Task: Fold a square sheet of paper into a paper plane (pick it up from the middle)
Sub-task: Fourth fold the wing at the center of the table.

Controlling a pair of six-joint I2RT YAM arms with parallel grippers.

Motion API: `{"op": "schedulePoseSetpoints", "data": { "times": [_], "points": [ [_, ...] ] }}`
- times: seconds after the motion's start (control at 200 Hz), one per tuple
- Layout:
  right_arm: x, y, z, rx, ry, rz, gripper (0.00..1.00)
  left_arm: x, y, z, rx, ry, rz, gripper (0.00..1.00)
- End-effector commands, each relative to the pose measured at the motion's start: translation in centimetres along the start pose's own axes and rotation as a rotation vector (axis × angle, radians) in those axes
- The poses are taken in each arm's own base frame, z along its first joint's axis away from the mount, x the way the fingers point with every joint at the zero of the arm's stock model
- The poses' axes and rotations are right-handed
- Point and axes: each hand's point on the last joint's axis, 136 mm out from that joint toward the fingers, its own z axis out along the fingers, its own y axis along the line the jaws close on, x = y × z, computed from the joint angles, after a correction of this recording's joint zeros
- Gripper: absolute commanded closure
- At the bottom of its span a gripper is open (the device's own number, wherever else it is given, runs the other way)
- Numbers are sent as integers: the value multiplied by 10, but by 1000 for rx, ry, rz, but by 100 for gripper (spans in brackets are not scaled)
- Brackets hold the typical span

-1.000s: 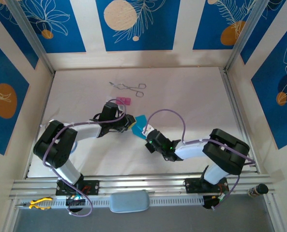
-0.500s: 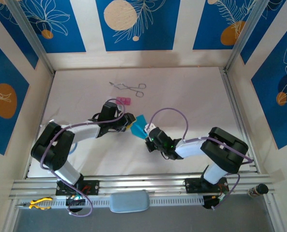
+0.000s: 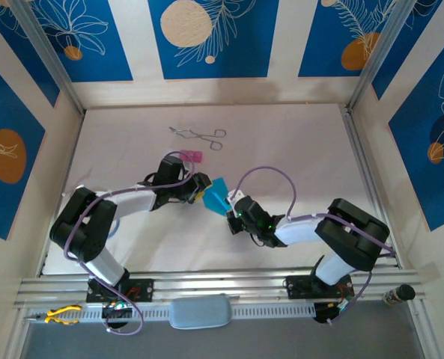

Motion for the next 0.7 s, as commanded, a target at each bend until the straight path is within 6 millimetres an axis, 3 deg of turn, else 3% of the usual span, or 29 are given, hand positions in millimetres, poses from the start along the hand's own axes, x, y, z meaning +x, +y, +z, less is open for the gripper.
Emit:
{"op": "schedulePoseSetpoints", "data": {
  "times": [0.0,0.19,0.69],
  "points": [
    [-10,0,-6,-7,-38,9,95,-2,-1,-5,-16,-11,32,48],
    [-11,-1,-6,2,-37,8,95,-4,-2,-13,-13,-41,58,32],
    [-13,2,-7,-2,-47,-12,95,1,5,1,-36,24,8,38]
  ]
}}
